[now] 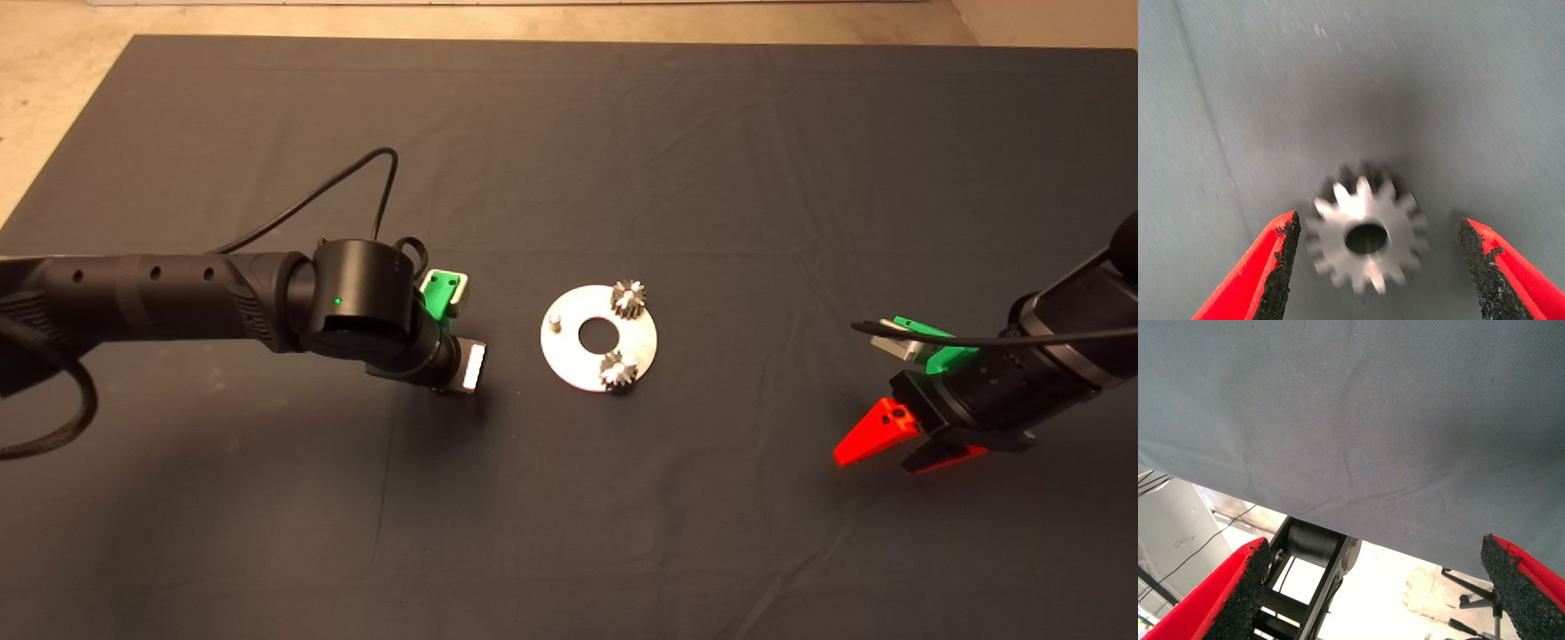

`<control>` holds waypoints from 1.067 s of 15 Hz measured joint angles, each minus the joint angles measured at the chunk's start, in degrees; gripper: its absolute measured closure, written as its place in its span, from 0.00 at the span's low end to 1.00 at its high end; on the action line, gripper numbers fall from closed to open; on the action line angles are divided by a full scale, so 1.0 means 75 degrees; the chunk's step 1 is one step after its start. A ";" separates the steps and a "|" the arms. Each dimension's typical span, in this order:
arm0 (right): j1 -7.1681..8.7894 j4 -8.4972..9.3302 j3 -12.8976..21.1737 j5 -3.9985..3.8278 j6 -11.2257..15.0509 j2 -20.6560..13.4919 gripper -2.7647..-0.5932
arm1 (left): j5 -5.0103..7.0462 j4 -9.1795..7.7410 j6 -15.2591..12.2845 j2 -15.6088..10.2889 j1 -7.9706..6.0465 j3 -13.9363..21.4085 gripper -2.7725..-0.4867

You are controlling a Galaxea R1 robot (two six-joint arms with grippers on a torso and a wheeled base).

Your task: Install three planetary gears onto the carrier pins

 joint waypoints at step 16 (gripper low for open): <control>0.0000 0.0029 0.0000 -0.0003 -0.0033 0.0000 0.20 | -0.0005 0.0000 -0.0011 -0.0145 0.0000 0.0067 0.74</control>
